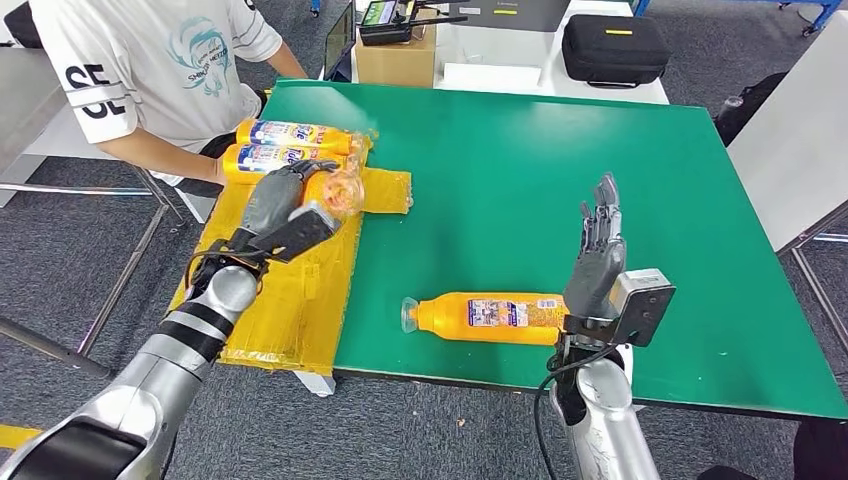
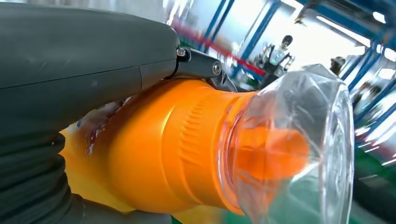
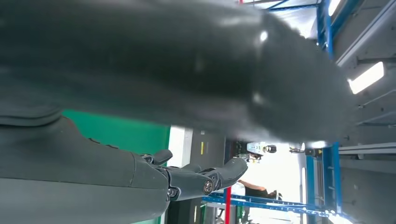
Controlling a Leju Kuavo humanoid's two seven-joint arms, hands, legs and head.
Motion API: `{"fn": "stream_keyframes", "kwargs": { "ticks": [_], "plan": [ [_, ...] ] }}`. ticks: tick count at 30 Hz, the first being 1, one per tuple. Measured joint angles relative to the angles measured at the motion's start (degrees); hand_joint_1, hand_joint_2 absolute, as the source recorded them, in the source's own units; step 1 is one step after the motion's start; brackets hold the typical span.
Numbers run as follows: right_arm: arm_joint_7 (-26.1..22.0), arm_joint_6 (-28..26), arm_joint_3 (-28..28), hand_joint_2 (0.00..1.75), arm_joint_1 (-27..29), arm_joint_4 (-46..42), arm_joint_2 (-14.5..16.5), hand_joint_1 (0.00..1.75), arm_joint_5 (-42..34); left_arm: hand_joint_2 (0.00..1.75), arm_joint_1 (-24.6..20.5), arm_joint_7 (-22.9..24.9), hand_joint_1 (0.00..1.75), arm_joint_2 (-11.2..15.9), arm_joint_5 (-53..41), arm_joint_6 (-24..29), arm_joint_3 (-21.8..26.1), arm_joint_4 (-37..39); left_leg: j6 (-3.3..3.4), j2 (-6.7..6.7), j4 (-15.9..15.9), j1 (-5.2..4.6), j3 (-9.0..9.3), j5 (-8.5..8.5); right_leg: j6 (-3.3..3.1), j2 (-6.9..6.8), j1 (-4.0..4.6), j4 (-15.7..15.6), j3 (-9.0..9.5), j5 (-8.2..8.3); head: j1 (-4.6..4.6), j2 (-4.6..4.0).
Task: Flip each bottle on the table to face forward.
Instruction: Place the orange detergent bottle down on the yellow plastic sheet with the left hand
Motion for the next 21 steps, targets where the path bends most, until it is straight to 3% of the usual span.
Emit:
{"fn": "stream_keyframes", "kwargs": {
  "ticks": [3, 9, 17, 21],
  "plan": [
    [0.3, 0.6, -0.6, 0.0, 0.8, -1.6, -0.1, 0.0, -0.3, 1.75, -1.0, 1.0, 1.75, 0.9, -8.1, 0.5, -0.8, 2.6, 0.0, -0.01, 0.0, 0.0, 0.01, 0.0, 0.0, 0.0, 0.0, 0.0, -0.01, 0.0, -0.02, 0.0],
    [0.6, 1.2, -1.2, 0.0, 1.4, -2.9, -0.1, 0.0, -0.6, 1.75, -2.4, 1.6, 1.75, 1.7, -13.4, -0.2, -1.9, 6.7, 0.0, -0.03, 0.0, 0.03, 0.0, 0.0, -0.01, 0.0, 0.02, 0.0, -0.01, -0.01, -0.02, 0.01],
    [1.1, 3.2, -1.3, 0.0, 1.2, -2.9, -0.4, 0.0, -1.0, 1.75, -6.7, -2.0, 1.75, 2.2, -18.1, -12.5, -7.1, 19.0, 0.0, -0.03, 0.0, 0.01, 0.0, 0.0, 0.0, 0.0, 0.01, 0.0, 0.0, 0.0, -0.01, 0.01],
    [1.1, 3.6, -1.3, 0.0, 0.9, -2.7, -0.4, 0.0, -1.0, 1.75, -8.1, -2.8, 1.75, 2.2, -17.7, -14.7, -8.6, 22.5, 0.0, -0.04, 0.0, 0.01, 0.0, 0.0, 0.0, 0.0, 0.01, 0.0, 0.01, 0.0, -0.01, 0.0]
  ]
}}
